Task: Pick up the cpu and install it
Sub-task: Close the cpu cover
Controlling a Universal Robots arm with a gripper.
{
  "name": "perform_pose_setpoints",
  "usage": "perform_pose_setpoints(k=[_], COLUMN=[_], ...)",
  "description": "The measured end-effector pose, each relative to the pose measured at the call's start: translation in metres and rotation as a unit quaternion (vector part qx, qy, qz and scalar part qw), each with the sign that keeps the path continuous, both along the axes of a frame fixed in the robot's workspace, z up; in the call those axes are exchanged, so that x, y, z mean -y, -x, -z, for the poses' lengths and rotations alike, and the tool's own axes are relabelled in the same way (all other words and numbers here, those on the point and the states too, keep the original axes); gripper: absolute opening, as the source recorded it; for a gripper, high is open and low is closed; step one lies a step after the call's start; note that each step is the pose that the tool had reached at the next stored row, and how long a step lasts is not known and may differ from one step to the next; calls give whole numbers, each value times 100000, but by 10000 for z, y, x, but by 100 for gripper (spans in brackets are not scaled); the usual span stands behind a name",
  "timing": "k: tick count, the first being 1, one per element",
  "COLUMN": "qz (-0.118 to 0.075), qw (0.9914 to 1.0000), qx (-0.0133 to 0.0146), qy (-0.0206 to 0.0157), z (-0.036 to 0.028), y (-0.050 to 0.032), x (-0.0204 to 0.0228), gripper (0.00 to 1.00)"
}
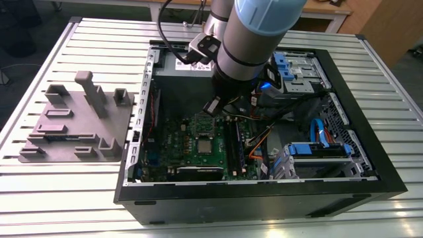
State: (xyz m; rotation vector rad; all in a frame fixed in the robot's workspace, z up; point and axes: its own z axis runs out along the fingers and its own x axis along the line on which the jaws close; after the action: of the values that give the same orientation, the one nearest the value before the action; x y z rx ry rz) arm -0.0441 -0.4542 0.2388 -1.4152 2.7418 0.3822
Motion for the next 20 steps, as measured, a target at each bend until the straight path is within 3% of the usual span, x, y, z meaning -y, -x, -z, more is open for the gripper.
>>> perform_pose_setpoints(k=[8, 20], qz=[-1, 0], qw=[100000, 99999], qx=[7, 4], qy=[-3, 482], z=[-20, -23], y=[0, 0], x=[-1, 0], gripper=[10, 10])
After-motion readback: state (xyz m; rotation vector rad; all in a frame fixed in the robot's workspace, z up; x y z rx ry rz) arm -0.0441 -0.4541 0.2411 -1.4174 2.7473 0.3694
